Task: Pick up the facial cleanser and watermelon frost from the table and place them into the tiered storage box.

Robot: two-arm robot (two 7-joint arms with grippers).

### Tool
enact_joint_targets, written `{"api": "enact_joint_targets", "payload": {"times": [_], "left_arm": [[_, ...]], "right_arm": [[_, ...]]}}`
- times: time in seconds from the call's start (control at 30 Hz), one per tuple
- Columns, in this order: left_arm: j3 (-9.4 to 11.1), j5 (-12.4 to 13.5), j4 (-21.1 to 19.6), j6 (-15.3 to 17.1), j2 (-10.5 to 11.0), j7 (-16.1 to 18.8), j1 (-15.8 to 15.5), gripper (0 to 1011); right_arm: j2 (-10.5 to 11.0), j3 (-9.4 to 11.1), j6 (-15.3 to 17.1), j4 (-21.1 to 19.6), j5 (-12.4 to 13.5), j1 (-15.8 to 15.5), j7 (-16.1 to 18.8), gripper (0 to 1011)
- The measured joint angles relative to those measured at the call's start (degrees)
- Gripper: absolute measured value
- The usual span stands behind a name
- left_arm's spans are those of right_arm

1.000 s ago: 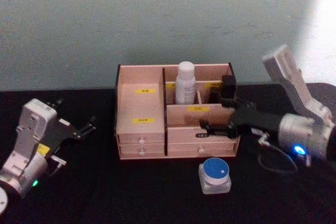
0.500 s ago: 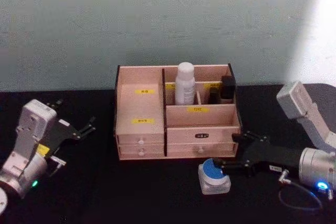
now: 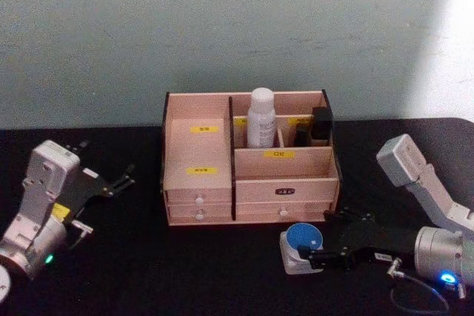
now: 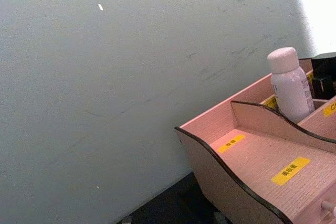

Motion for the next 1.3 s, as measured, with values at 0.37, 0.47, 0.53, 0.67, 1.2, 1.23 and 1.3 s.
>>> {"api": "enact_joint_targets", "payload": {"times": [0.37,0.47,0.53,0.67,1.2,1.23,1.3], "left_arm": [[0.0,0.0,0.0,0.0,0.0,0.0,0.0,1001],[0.0,0.0,0.0,0.0,0.0,0.0,0.0,1001],[0.0,0.0,0.0,0.0,0.0,0.0,0.0,1001],[0.0,0.0,0.0,0.0,0.0,0.0,0.0,1001],[0.0,0.0,0.0,0.0,0.0,0.0,0.0,1001],[0.0,0.0,0.0,0.0,0.0,0.0,0.0,1001],[0.0,0.0,0.0,0.0,0.0,0.0,0.0,1001]], "right_arm": [[-1.33,-2.5,1.49,2.49,-0.33,1.78,-1.1,1002],[-1.59,-2.81,1.54,2.88,-0.51,2.09,-1.22,1002],[-1.86,-3.12,1.55,3.28,-0.78,2.39,-1.36,1002],[-2.2,-3.42,1.57,3.8,-1.18,2.76,-1.67,1002],[-3.1,-3.84,1.36,4.96,-2.51,3.53,-1.86,1002],[-3.14,-3.85,1.36,5.02,-2.58,3.59,-1.84,1002],[-3.36,-3.92,1.3,5.25,-2.74,3.74,-1.82,1002]]}}
